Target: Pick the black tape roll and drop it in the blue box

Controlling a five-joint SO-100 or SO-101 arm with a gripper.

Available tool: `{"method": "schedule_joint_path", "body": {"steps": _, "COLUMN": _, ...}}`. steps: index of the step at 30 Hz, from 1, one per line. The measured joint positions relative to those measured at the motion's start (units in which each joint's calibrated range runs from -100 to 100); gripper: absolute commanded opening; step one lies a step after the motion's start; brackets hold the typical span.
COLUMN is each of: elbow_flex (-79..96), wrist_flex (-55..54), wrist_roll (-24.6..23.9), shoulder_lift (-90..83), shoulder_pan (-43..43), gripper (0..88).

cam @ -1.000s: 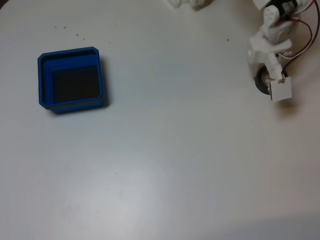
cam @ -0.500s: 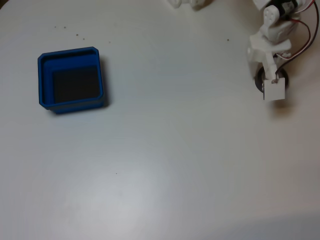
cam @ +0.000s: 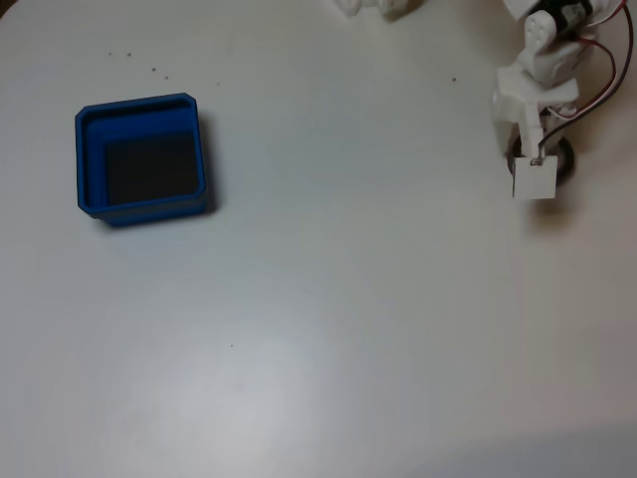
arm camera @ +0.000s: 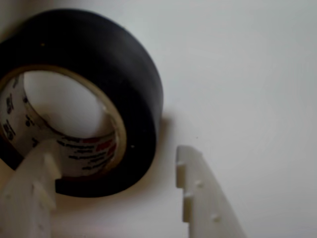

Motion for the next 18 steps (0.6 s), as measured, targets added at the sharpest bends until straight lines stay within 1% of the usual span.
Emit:
{"method": "schedule_joint_path", "body": {"steps": 6, "elbow_flex": 0.0, "wrist_flex": 0.0, "wrist_roll": 0.0, "shoulder_lift": 3.3, "shoulder_pan": 0.0, "gripper": 20.8}}
{"method": "schedule_joint_path", "body": {"steps": 18, "elbow_flex": 0.0, "wrist_flex": 0.0, "wrist_roll": 0.0, "shoulder_lift": 3.3, "shoulder_pan": 0.0, "gripper": 20.8}}
